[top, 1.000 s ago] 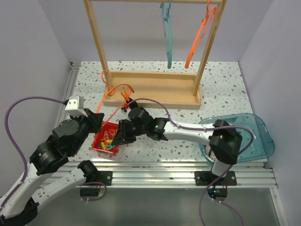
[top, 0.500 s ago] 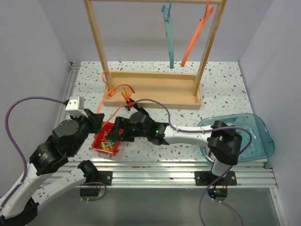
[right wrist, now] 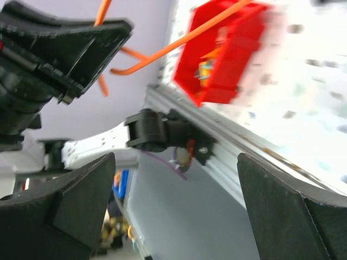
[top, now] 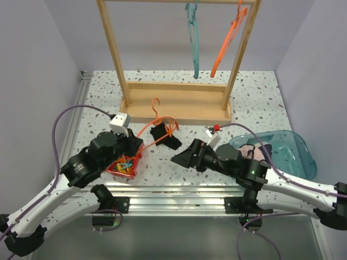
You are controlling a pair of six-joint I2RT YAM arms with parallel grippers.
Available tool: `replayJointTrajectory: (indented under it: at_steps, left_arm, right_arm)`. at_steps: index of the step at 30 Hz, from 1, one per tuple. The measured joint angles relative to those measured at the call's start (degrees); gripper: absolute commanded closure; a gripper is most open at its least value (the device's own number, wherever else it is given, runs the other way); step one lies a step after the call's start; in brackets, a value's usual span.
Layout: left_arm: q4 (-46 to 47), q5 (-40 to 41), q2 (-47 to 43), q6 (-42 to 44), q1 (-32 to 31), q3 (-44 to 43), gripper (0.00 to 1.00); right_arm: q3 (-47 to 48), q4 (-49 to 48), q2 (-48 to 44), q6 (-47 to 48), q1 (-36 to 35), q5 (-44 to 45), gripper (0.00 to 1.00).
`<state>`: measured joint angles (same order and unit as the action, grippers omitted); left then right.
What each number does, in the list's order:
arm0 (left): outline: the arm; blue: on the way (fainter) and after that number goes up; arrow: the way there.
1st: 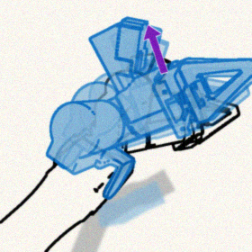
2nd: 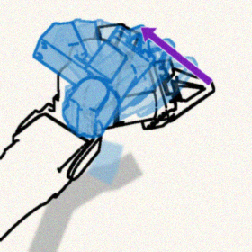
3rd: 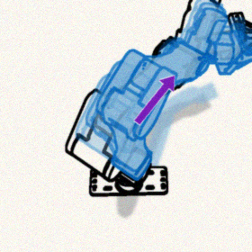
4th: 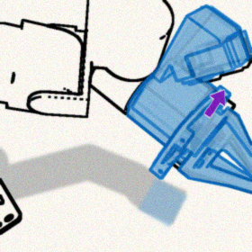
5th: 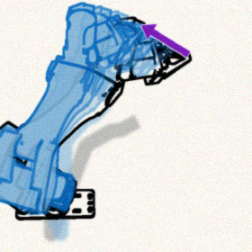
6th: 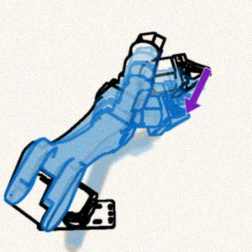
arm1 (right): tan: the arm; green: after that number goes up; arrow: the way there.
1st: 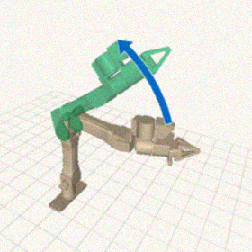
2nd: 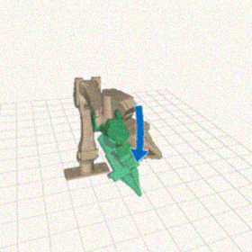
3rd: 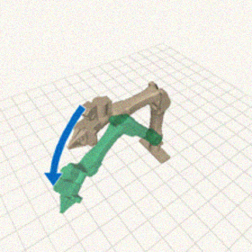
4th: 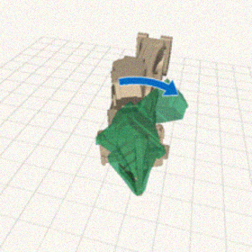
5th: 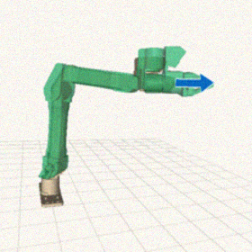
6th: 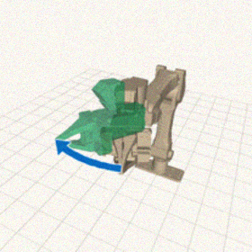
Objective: Remove the underwear clipped to the hanger
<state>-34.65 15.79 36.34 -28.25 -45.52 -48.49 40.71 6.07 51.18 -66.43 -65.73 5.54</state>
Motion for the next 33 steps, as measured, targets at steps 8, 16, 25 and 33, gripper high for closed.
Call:
replayJointTrajectory:
  at_steps: [8,16,25,33]
  left_arm:
    - [6.6,-10.3,2.8,0.0,0.0,5.1,1.0]
    - [6.8,-18.3,0.8,0.5,0.0,6.9,1.0]
    - [1.8,-18.6,-0.7,1.5,0.0,6.1,1.0]
    - [-1.5,-18.0,-0.5,1.9,0.0,2.3,1.0]
  right_arm:
    - [-7.7,17.5,-11.4,-8.3,2.3,7.3,0.02]
    - [-6.1,25.7,-3.8,-13.6,3.7,12.5,0.02]
    - [10.9,33.8,13.4,-12.0,6.4,20.4,0.02]
    - [25.0,39.0,28.2,-7.7,9.8,25.0,0.01]
